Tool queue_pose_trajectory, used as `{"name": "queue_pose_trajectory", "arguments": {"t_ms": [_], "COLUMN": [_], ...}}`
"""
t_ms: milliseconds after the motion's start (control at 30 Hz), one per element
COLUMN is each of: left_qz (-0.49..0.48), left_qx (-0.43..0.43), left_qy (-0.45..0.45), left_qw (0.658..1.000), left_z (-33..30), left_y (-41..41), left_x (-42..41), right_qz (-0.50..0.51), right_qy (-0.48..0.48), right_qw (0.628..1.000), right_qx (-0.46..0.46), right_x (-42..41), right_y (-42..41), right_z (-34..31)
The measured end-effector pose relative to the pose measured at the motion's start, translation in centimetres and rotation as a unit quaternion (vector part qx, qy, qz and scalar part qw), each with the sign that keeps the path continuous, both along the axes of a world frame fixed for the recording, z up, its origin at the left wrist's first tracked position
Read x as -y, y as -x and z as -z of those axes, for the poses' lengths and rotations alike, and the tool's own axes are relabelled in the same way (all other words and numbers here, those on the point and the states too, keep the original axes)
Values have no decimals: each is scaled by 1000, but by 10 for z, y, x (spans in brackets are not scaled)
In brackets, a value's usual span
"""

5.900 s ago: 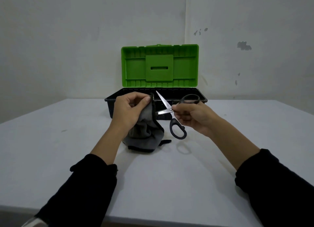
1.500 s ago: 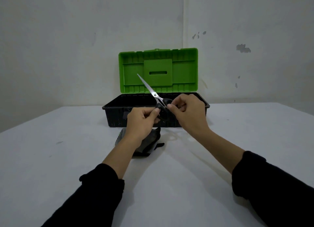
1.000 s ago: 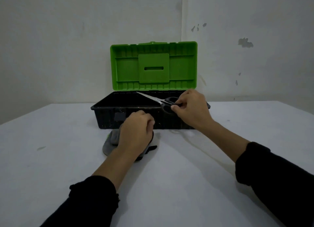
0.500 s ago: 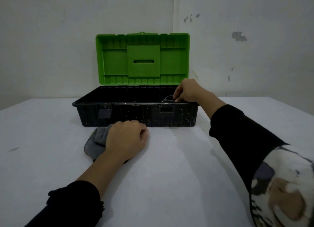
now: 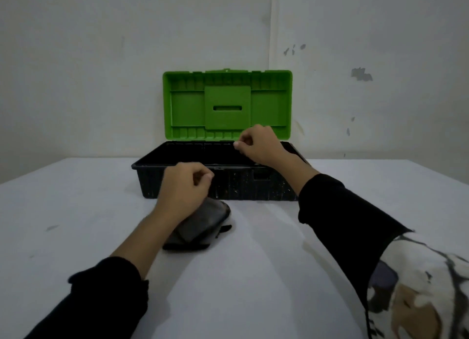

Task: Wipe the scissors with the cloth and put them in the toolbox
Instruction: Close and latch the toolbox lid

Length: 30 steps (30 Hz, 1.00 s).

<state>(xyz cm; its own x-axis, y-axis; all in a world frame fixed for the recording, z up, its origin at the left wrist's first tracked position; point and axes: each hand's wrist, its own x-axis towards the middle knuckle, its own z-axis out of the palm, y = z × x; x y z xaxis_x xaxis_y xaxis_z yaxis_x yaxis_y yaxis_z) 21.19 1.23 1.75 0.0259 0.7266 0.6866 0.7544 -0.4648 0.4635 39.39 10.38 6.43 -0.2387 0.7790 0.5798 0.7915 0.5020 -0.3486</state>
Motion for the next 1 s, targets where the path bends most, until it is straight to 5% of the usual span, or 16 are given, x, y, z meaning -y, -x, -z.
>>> {"name": "queue_pose_trajectory", "arguments": {"t_ms": [167,400,633,833,1000], "left_qz": [-114,-87,-36,-17,-16], "left_qx": [72,188,178,189,219], "left_qy": [-53,97,61,59,62], "left_qw": [989,973,982,980,974], "left_z": [-16,0,14,13,13], "left_y": [68,106,110,109,108], "left_x": [-37,-94,-98,-96,-94], "right_qz": [-17,-16,20,71,116], "right_qy": [-28,-66,-106,-188,-167], "right_qw": [999,994,920,861,834], "right_qx": [1,91,378,468,513], "right_x": [-39,-124,-165,-160,-143], "right_y": [61,135,171,179,197], "right_z": [-18,-55,-63,-71,-78]}}
